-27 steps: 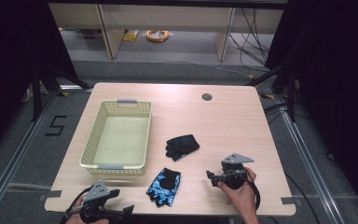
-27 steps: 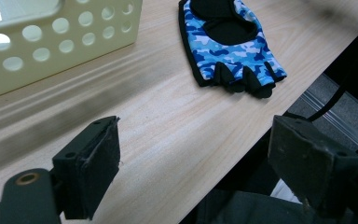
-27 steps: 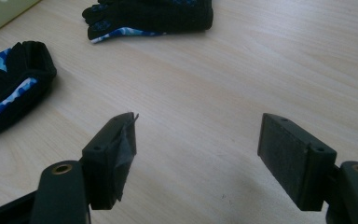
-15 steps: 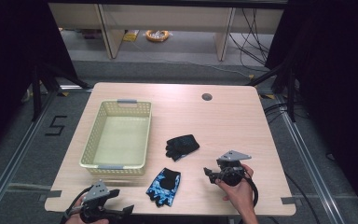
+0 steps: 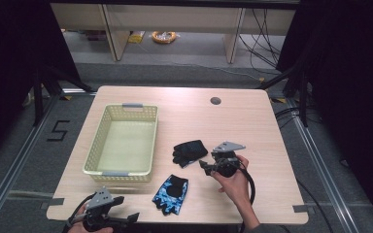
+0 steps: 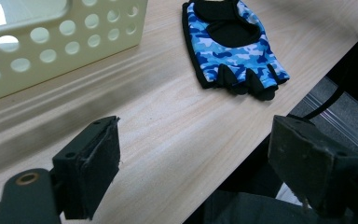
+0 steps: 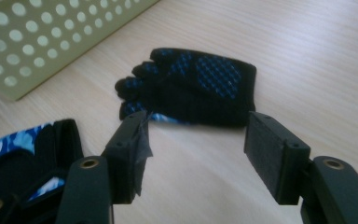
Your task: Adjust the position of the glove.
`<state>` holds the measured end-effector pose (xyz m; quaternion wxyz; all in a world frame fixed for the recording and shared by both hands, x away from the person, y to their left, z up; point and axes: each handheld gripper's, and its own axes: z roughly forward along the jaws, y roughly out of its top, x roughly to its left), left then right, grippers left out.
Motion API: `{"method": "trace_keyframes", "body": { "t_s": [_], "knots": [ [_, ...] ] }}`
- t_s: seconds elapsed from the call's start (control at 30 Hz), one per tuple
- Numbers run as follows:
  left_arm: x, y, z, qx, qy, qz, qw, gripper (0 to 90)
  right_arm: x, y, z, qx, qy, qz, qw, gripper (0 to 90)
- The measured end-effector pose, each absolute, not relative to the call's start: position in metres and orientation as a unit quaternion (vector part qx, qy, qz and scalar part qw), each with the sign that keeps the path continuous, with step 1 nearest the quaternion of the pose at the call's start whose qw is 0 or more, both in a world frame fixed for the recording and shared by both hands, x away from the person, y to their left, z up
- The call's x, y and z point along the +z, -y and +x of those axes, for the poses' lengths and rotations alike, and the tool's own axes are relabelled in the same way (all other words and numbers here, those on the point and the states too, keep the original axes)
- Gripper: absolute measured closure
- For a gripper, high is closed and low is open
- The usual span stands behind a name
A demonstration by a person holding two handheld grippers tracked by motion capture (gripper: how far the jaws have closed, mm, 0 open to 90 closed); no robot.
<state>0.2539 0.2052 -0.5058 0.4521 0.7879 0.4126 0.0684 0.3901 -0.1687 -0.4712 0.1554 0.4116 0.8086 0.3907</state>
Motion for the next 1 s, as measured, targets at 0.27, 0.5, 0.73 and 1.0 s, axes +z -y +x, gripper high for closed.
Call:
{"method": "trace_keyframes", "body": {
  "t_s": [0.27,0.5,0.73,1.0],
  "knots": [
    [-0.505,-0.207,0.254,0.065,-0.412,0.79,0.45,16.2,-0.472,0.14,0.417,0.369,-0.826,0.401,0.144,43.6],
    [-0.505,-0.208,0.254,0.065,-0.411,0.793,0.445,16.2,-0.483,0.122,0.436,0.36,-0.835,0.391,0.141,46.1],
    [-0.505,-0.207,0.253,0.065,-0.413,0.789,0.45,16.2,-0.496,0.109,0.45,0.348,-0.84,0.394,0.133,48.0],
    [-0.505,-0.208,0.253,0.064,-0.414,0.788,0.451,16.2,-0.504,0.105,0.448,0.306,-0.862,0.381,0.138,55.0]
  ]
}}
